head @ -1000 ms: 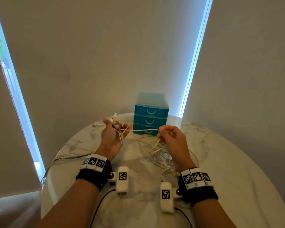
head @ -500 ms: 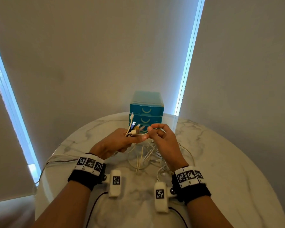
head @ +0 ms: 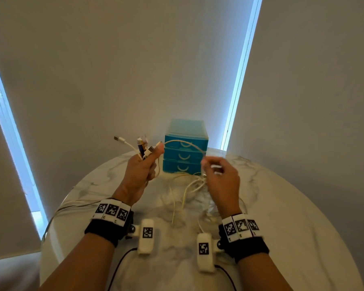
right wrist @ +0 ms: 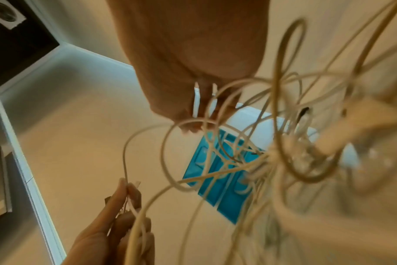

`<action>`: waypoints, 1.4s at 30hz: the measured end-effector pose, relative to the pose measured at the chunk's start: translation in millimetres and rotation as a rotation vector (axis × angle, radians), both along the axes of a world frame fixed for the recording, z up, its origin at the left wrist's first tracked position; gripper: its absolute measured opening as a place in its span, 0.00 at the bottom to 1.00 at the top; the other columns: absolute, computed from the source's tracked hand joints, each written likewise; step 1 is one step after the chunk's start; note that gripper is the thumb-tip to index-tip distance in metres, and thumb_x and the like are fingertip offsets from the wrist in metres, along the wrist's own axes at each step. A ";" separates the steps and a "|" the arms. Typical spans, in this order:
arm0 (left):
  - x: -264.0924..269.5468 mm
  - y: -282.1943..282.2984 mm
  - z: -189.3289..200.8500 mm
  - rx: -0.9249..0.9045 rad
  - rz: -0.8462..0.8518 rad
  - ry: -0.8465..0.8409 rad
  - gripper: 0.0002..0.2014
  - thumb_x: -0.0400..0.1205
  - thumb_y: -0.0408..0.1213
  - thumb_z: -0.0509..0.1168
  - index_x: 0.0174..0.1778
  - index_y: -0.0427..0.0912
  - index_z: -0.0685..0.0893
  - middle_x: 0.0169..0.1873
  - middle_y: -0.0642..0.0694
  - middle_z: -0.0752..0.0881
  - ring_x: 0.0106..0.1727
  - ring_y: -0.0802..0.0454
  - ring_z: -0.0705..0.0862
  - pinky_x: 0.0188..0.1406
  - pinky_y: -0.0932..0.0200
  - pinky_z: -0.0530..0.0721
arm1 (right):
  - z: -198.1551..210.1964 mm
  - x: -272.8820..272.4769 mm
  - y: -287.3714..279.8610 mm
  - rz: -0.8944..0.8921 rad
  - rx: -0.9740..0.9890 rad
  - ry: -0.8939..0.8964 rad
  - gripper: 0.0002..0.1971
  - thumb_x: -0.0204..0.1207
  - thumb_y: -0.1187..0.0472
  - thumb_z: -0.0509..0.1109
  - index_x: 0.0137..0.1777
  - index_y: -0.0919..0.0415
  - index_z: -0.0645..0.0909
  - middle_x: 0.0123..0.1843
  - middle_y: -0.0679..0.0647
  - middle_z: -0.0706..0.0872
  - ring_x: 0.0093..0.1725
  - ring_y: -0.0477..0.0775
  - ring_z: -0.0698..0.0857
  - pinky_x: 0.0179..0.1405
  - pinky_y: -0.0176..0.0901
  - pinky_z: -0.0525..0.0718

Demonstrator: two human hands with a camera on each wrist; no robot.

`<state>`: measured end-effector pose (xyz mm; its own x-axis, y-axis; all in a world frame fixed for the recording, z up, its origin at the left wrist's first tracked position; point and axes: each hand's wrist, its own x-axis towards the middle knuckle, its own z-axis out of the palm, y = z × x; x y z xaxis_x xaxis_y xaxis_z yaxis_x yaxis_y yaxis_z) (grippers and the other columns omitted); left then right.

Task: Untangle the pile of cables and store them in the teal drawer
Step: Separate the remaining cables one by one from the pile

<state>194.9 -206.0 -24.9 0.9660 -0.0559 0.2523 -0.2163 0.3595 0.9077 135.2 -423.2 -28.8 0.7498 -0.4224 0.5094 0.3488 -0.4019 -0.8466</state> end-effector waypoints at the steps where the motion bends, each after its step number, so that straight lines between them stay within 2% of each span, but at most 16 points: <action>1: 0.4 -0.8 -0.5 0.032 -0.015 0.004 0.23 0.78 0.58 0.80 0.56 0.42 0.88 0.28 0.51 0.63 0.29 0.53 0.57 0.25 0.57 0.57 | 7.8 -2.4 -3.0 -0.045 0.100 -0.103 0.01 0.84 0.53 0.79 0.52 0.43 0.91 0.49 0.38 0.93 0.48 0.35 0.89 0.42 0.25 0.84; 4: -3.2 -1.6 0.6 0.151 -0.052 -0.025 0.13 0.78 0.57 0.81 0.46 0.51 0.93 0.28 0.51 0.64 0.30 0.53 0.58 0.29 0.52 0.56 | 13.1 -4.0 -12.9 -0.048 0.209 -0.145 0.02 0.84 0.54 0.79 0.53 0.44 0.90 0.50 0.43 0.95 0.50 0.47 0.93 0.43 0.36 0.91; 6: -6.0 -3.6 -0.1 0.259 -0.036 -0.052 0.11 0.78 0.54 0.82 0.38 0.52 0.92 0.25 0.54 0.69 0.27 0.55 0.62 0.27 0.57 0.61 | 15.0 -5.9 -15.3 0.023 0.289 -0.095 0.03 0.86 0.58 0.77 0.56 0.49 0.88 0.50 0.50 0.95 0.48 0.57 0.95 0.41 0.43 0.93; 8: -4.3 -7.5 -0.6 0.300 -0.010 -0.038 0.13 0.78 0.52 0.83 0.34 0.52 0.89 0.24 0.54 0.72 0.25 0.56 0.64 0.26 0.59 0.64 | 25.3 -7.3 -16.2 0.009 0.303 -0.177 0.04 0.87 0.58 0.76 0.58 0.52 0.87 0.50 0.50 0.95 0.47 0.54 0.94 0.43 0.41 0.93; 10: 1.0 -8.0 -0.7 0.216 0.018 0.024 0.16 0.78 0.56 0.82 0.34 0.53 0.85 0.26 0.51 0.68 0.26 0.54 0.62 0.27 0.56 0.62 | 31.7 -6.6 -17.6 -0.022 0.160 -0.249 0.05 0.87 0.54 0.76 0.59 0.49 0.87 0.53 0.45 0.93 0.50 0.45 0.91 0.48 0.35 0.91; 12: 7.3 -4.5 -1.2 0.041 0.050 0.086 0.18 0.81 0.55 0.79 0.34 0.53 0.80 0.25 0.50 0.66 0.23 0.54 0.60 0.24 0.57 0.59 | 22.0 -3.9 -17.6 0.028 -0.050 -0.103 0.04 0.86 0.49 0.76 0.56 0.45 0.88 0.51 0.42 0.92 0.50 0.42 0.89 0.51 0.39 0.90; 15: 15.6 1.9 -4.9 -0.181 0.080 0.136 0.18 0.87 0.47 0.75 0.34 0.51 0.77 0.22 0.52 0.66 0.18 0.57 0.59 0.16 0.62 0.58 | -5.2 0.5 -17.0 0.230 -0.300 0.350 0.11 0.84 0.42 0.75 0.50 0.48 0.92 0.45 0.44 0.95 0.47 0.43 0.92 0.57 0.48 0.90; 19: 20.8 5.4 -6.8 -0.270 0.115 0.192 0.16 0.88 0.47 0.72 0.37 0.50 0.78 0.21 0.55 0.66 0.18 0.59 0.60 0.14 0.64 0.56 | 7.2 -7.5 -21.2 0.473 -0.444 0.501 0.13 0.83 0.40 0.76 0.51 0.48 0.93 0.43 0.45 0.94 0.42 0.38 0.88 0.50 0.38 0.83; 22: 26.5 13.8 -9.3 -0.382 0.120 0.226 0.17 0.90 0.46 0.69 0.37 0.49 0.76 0.20 0.55 0.65 0.17 0.60 0.59 0.12 0.64 0.54 | 16.4 -15.5 -32.9 0.485 -0.376 0.444 0.10 0.83 0.44 0.78 0.51 0.49 0.94 0.48 0.46 0.95 0.49 0.41 0.90 0.54 0.39 0.83; 25: 28.8 16.9 -13.6 -0.399 0.122 0.236 0.17 0.91 0.47 0.68 0.38 0.48 0.75 0.19 0.55 0.63 0.16 0.59 0.58 0.11 0.63 0.54 | 28.2 -18.0 -44.5 0.148 -0.176 0.122 0.08 0.81 0.44 0.80 0.50 0.46 0.94 0.51 0.39 0.94 0.56 0.38 0.88 0.56 0.40 0.82; 27: 26.1 12.9 -13.6 -0.333 0.116 0.210 0.16 0.91 0.48 0.69 0.39 0.48 0.76 0.19 0.54 0.64 0.16 0.59 0.59 0.13 0.63 0.54 | 33.0 -14.9 -42.8 0.080 -0.104 0.032 0.07 0.80 0.45 0.81 0.52 0.45 0.95 0.49 0.39 0.95 0.52 0.39 0.90 0.52 0.38 0.85; 30: 17.6 4.3 -8.8 -0.133 0.087 0.139 0.15 0.88 0.50 0.72 0.41 0.46 0.80 0.21 0.51 0.64 0.19 0.57 0.60 0.16 0.62 0.56 | 25.2 -13.2 -24.2 0.205 -0.107 0.138 0.08 0.79 0.45 0.82 0.52 0.46 0.97 0.45 0.41 0.97 0.48 0.41 0.93 0.51 0.42 0.90; 32: 9.3 -1.6 -4.3 0.058 0.019 0.098 0.15 0.86 0.52 0.75 0.43 0.44 0.86 0.24 0.50 0.64 0.23 0.55 0.59 0.20 0.60 0.57 | 18.5 -10.0 -13.7 0.218 -0.158 0.138 0.09 0.81 0.44 0.80 0.53 0.46 0.96 0.46 0.40 0.96 0.48 0.39 0.93 0.51 0.39 0.89; 36: -4.8 -10.6 0.0 0.383 -0.094 0.098 0.26 0.81 0.63 0.75 0.49 0.39 0.94 0.24 0.50 0.67 0.24 0.55 0.62 0.23 0.60 0.60 | 16.6 -6.0 6.2 0.274 -0.239 0.159 0.11 0.84 0.42 0.75 0.56 0.45 0.94 0.47 0.41 0.95 0.50 0.42 0.91 0.54 0.41 0.90; 38: -5.6 -12.0 0.1 0.442 -0.105 0.146 0.30 0.79 0.67 0.74 0.46 0.37 0.91 0.24 0.50 0.68 0.24 0.56 0.62 0.23 0.60 0.61 | 14.8 -6.8 13.9 0.321 -0.264 0.191 0.09 0.84 0.43 0.75 0.53 0.43 0.94 0.44 0.41 0.94 0.47 0.43 0.91 0.51 0.39 0.90; 42: -8.6 -11.0 1.7 0.577 -0.210 0.286 0.30 0.79 0.71 0.70 0.38 0.44 0.82 0.23 0.51 0.67 0.23 0.57 0.61 0.21 0.63 0.60 | 16.4 -9.4 20.0 0.385 -0.170 0.190 0.07 0.86 0.46 0.75 0.48 0.44 0.91 0.35 0.38 0.91 0.38 0.38 0.88 0.39 0.27 0.84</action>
